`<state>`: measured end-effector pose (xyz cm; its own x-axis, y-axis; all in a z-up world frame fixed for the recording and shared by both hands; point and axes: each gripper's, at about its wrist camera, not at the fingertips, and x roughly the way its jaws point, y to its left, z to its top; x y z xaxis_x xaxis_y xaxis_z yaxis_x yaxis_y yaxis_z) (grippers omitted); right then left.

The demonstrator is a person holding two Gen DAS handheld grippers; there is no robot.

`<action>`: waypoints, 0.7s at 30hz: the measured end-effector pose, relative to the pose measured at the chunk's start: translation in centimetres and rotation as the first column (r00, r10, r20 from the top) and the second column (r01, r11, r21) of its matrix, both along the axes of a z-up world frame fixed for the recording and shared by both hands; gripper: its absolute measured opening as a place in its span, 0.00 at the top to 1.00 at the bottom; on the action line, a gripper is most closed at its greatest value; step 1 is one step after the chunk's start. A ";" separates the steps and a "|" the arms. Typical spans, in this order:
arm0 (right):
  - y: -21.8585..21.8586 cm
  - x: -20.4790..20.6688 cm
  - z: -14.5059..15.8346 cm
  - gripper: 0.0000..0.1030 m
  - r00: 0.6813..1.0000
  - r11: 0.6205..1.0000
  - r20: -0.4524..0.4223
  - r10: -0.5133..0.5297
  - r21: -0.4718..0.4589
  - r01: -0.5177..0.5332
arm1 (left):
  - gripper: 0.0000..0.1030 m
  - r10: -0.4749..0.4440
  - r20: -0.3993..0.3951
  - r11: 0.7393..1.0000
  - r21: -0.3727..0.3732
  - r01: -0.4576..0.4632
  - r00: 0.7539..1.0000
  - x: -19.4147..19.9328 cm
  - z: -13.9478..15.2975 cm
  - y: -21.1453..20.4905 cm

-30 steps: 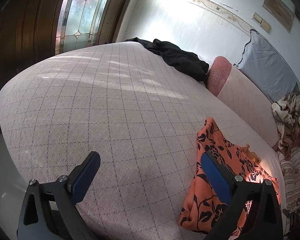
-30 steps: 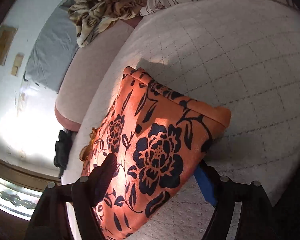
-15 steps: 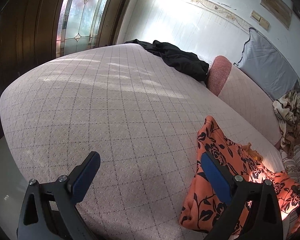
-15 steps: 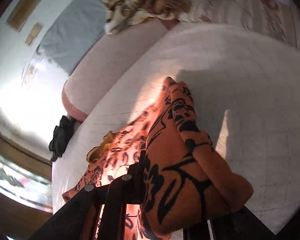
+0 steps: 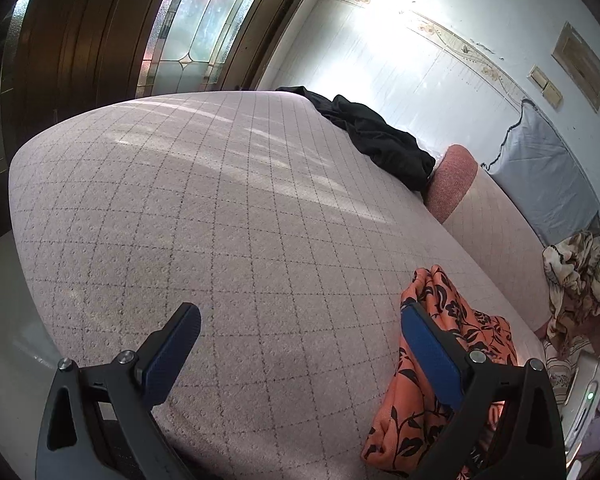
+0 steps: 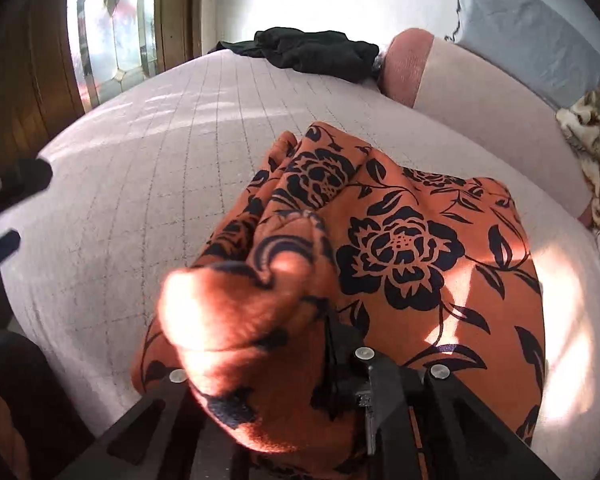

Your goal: Fold small clothes

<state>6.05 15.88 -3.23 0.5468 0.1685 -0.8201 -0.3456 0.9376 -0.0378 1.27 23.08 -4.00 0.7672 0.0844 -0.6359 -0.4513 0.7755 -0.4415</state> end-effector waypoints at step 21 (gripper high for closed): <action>-3.5 -5.3 2.0 0.21 0.992 0.960 0.040 0.118 0.251 -0.124 | 0.03 -0.135 0.009 0.991 0.006 0.135 0.991 0.3 1.2 -2.1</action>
